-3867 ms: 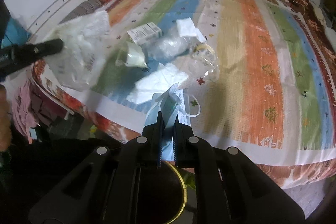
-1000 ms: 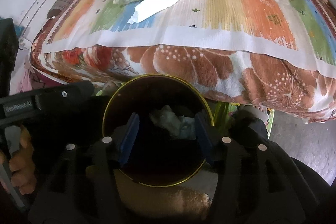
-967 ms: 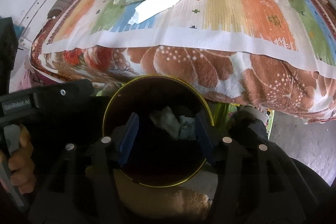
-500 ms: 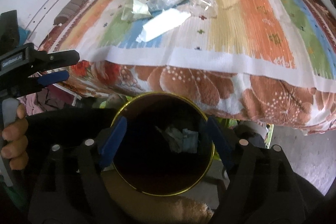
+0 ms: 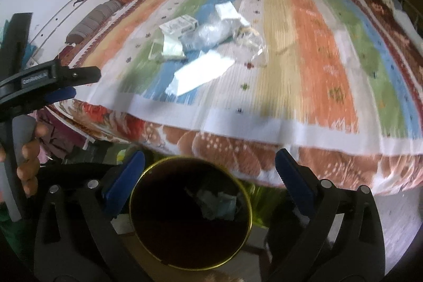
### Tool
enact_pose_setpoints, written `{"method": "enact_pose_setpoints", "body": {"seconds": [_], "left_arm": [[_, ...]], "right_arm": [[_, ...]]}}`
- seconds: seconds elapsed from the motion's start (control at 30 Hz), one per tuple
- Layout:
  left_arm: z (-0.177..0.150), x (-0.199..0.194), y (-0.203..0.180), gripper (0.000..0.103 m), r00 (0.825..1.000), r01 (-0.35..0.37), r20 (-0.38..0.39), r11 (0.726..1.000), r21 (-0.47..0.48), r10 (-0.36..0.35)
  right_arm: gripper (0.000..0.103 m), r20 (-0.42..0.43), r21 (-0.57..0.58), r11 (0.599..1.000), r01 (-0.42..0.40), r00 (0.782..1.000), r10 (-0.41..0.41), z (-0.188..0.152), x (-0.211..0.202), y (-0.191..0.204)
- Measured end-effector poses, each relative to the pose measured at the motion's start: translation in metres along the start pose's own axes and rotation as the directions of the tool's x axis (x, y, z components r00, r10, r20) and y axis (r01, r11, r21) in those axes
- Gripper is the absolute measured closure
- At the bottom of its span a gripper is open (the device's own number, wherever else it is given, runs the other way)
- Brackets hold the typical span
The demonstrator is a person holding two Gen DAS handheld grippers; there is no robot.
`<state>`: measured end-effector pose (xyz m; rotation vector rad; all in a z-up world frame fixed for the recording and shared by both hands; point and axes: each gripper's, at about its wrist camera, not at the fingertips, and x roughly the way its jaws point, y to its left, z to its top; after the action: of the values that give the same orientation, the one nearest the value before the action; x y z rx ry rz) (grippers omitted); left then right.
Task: Collect trash
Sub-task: 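Move both tools back over the remaining trash on the bed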
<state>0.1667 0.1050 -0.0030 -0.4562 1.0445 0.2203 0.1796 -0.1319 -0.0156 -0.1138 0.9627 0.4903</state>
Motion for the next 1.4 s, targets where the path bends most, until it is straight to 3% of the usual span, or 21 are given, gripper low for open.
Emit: {"method": "enact_pose_setpoints", "body": {"seconds": [0.17, 0.53, 0.87, 1.4], "left_arm": [[0.026, 0.016, 0.008, 0.006, 0.999, -0.037, 0.02, 0.999, 0.018, 0.037], [0.059, 0.055, 0.026, 0.006, 1.0, 0.008, -0.012, 1.0, -0.01, -0.008], [0.073, 0.08, 0.033, 0.008, 0.999, 0.027, -0.023, 1.0, -0.013, -0.027], [0.091, 0.117, 0.037, 0.031, 0.998, 0.029, -0.058, 0.999, 0.029, -0.027]], "right_arm": [[0.009, 0.033, -0.035, 0.999, 0.003, 0.999, -0.002, 0.021, 0.005, 0.003], [0.009, 0.057, -0.079, 0.997, -0.001, 0.998, 0.005, 0.056, 0.031, 0.01], [0.009, 0.033, -0.034, 0.999, -0.006, 0.999, 0.007, 0.073, 0.068, 0.003], [0.01, -0.012, 0.042, 0.999, -0.031, 0.999, 0.032, 0.094, 0.123, -0.003]]}}
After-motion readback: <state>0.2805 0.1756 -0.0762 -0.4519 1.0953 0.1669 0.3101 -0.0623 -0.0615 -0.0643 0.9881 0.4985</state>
